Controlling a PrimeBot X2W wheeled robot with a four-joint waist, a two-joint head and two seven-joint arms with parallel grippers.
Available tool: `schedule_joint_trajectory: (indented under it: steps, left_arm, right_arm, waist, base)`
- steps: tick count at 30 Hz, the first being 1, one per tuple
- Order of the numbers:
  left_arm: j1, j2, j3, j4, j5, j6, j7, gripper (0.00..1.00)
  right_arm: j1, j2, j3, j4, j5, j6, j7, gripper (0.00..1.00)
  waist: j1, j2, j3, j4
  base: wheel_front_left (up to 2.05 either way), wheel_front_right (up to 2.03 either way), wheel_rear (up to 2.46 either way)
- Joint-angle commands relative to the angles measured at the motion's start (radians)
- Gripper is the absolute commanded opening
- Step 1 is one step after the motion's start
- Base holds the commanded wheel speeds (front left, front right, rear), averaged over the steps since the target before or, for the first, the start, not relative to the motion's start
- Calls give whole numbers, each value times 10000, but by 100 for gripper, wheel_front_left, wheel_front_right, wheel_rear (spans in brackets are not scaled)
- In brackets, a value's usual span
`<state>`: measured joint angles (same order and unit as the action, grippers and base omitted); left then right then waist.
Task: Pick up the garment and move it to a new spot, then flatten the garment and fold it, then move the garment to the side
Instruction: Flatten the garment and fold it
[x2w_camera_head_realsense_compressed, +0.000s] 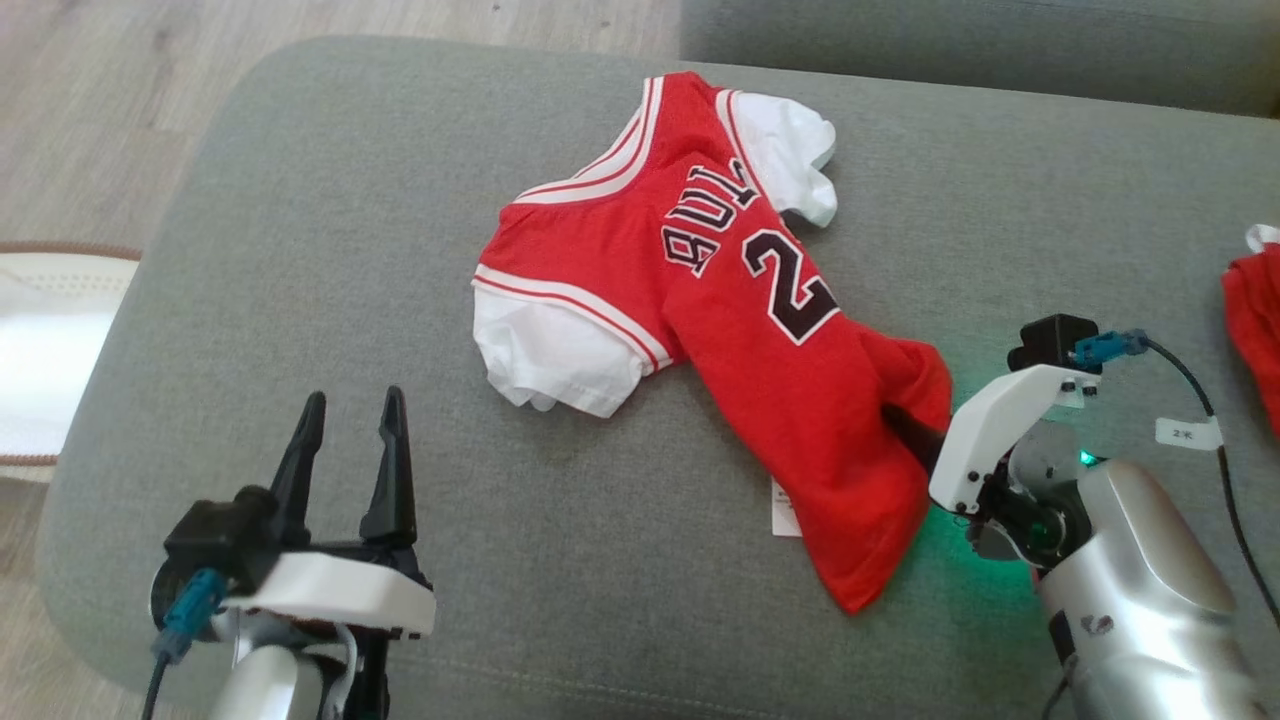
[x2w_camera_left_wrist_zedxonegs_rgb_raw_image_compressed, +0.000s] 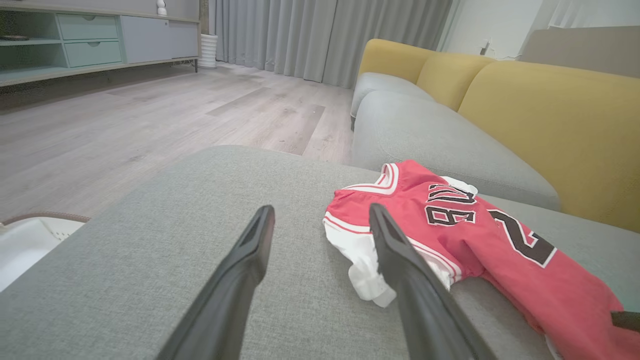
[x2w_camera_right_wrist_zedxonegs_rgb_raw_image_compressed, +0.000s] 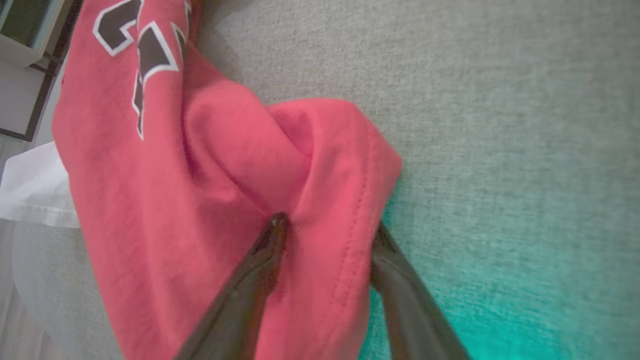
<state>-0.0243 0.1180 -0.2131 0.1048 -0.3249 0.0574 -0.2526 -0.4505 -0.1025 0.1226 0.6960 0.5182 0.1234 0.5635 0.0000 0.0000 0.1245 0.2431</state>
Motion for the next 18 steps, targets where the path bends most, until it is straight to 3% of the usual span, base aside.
schedule_joint_trajectory:
  steps: [1,2,11,18]
  left_arm:
    - [-365,9,386,-234,101,-67,-91,100]
    - [-359,-33,420,-198,151,-112,-91,100]
    - [-383,-299,693,-73,516,-439,-91,100]
    - [-658,-486,602,-113,723,-701,-91,100]
  right_arm:
    - [65,204,276,1,29,73,72,18]
    - [73,217,291,-15,72,73,58,0]
    - [-267,-150,268,-587,62,73,-1095,0]
    - [-1748,-1441,-455,-531,-263,73,-1215,0]
  waist:
    - [0,0,20,22]
    - [0,0,23,28]
    - [0,0,108,-170]
    - [0,0,839,-17]
  base:
    - [0,0,0]
    - [0,0,0]
    - [0,0,0]
    - [0,0,0]
